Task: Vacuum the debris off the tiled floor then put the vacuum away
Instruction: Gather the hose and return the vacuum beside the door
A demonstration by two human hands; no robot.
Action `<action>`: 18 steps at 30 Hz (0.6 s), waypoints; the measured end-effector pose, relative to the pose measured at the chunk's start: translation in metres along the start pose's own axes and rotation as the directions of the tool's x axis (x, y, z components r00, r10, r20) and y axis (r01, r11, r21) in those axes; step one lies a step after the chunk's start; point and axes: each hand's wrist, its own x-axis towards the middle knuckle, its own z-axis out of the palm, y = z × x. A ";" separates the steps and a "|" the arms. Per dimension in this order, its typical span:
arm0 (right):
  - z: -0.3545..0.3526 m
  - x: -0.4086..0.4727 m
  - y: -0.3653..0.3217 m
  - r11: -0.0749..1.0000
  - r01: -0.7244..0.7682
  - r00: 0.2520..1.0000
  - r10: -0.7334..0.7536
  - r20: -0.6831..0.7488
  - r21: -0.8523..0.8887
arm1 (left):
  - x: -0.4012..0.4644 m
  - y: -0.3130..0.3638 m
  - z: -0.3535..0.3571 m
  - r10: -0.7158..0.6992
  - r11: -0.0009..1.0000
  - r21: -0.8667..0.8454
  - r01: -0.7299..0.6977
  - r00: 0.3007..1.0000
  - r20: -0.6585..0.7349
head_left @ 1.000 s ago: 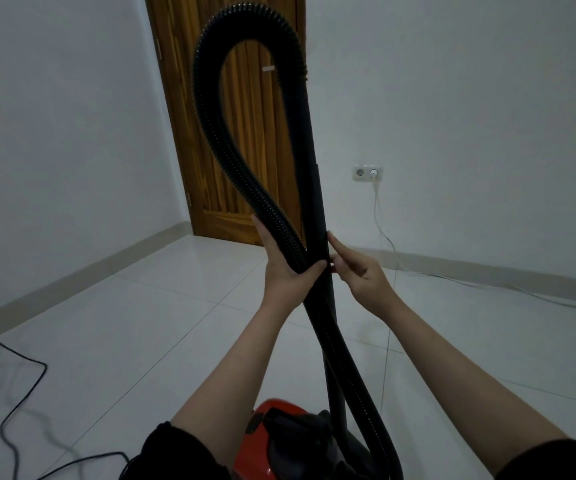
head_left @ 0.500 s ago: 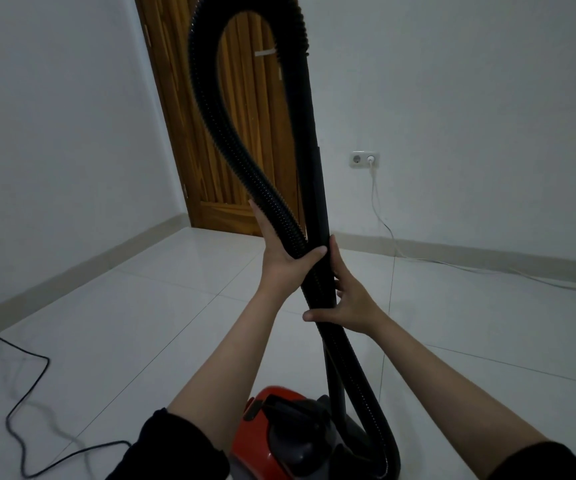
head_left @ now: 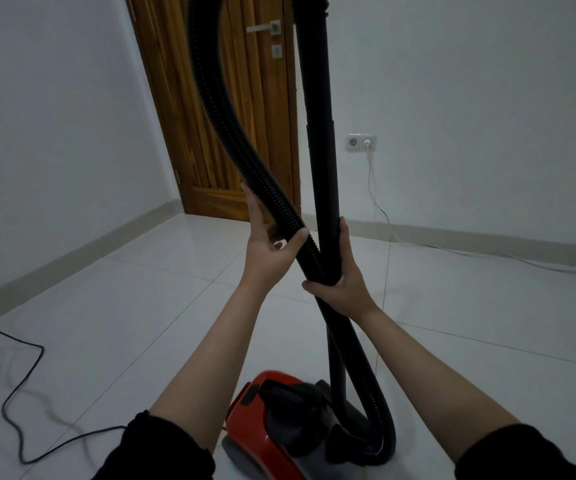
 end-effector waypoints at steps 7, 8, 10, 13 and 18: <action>0.005 0.006 0.000 0.999 -0.023 1.000 0.022 -0.015 -0.042 | -0.057 -0.056 -0.007 -0.179 0.974 0.137 0.179 0.984 -0.011; 0.005 0.007 -0.001 0.998 -0.035 0.999 0.035 -0.013 -0.044 | -0.070 -0.068 -0.007 -0.221 0.962 0.165 0.218 0.975 -0.003; 0.007 0.007 -0.003 0.998 -0.049 0.999 0.048 -0.012 -0.043 | -0.097 -0.094 -0.009 -0.313 0.925 0.230 0.303 0.950 0.008; 0.008 0.008 -0.003 0.998 -0.050 0.999 0.050 -0.010 -0.039 | -0.134 -0.133 -0.015 -0.463 0.834 0.353 0.423 0.886 0.033; 0.010 0.010 -0.004 0.998 -0.056 0.998 0.056 0.001 -0.019 | -0.170 -0.187 -0.035 -0.688 0.611 0.572 0.547 0.724 0.044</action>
